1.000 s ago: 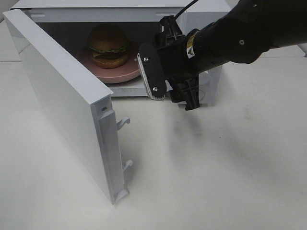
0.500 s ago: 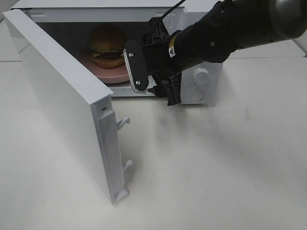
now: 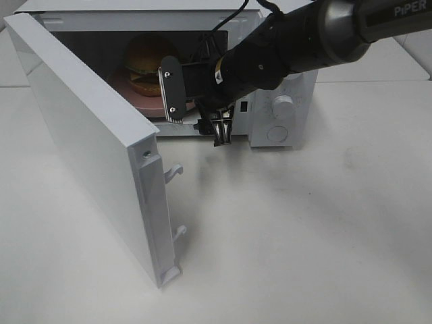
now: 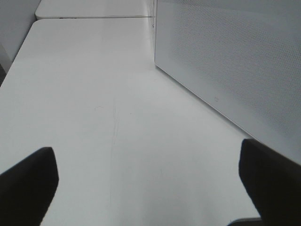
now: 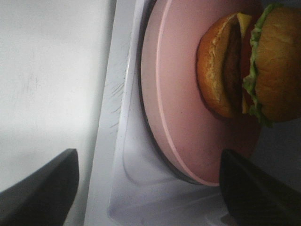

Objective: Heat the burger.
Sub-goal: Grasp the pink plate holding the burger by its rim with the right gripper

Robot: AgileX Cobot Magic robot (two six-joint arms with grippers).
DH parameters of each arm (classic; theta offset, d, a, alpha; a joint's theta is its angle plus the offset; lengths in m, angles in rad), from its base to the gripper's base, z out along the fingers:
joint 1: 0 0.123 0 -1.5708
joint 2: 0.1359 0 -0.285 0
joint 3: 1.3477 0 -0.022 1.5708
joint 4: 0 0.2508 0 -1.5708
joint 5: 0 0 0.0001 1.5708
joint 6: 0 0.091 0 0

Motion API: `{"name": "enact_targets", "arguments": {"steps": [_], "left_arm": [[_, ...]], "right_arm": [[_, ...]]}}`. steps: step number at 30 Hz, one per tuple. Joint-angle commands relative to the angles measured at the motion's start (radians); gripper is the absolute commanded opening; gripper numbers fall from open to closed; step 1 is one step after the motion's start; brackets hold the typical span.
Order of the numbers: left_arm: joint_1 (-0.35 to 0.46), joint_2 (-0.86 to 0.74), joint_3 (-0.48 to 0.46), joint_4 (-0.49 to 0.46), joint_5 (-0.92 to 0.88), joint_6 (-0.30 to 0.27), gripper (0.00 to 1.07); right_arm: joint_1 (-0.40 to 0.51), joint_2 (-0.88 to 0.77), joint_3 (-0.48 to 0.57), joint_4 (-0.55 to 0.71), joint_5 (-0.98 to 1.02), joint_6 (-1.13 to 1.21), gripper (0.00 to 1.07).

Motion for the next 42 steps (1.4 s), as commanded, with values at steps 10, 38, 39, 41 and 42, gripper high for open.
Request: {"name": "enact_targets", "arguments": {"steps": [10, 38, 39, 41, 42], "left_arm": [[0.002, -0.004, 0.002, 0.002, -0.014, -0.003, 0.99], [0.002, -0.004, 0.002, 0.002, -0.014, -0.003, 0.99], [0.002, -0.004, 0.002, 0.002, -0.014, -0.003, 0.99], [0.002, -0.004, 0.002, 0.002, -0.014, -0.003, 0.99], [0.002, -0.004, 0.002, 0.002, -0.014, -0.003, 0.99]], "right_arm": [[0.003, 0.153, -0.181, -0.001, 0.036, 0.028, 0.79], [0.0, 0.321, -0.47, 0.03, 0.179, 0.021, 0.58], [0.001, 0.32, -0.47, 0.03, 0.179, 0.019, 0.46], [0.002, 0.316, -0.466, 0.03, 0.18, 0.018, 0.32], [0.002, 0.313, -0.465, 0.03, 0.183, 0.016, 0.25]]}}
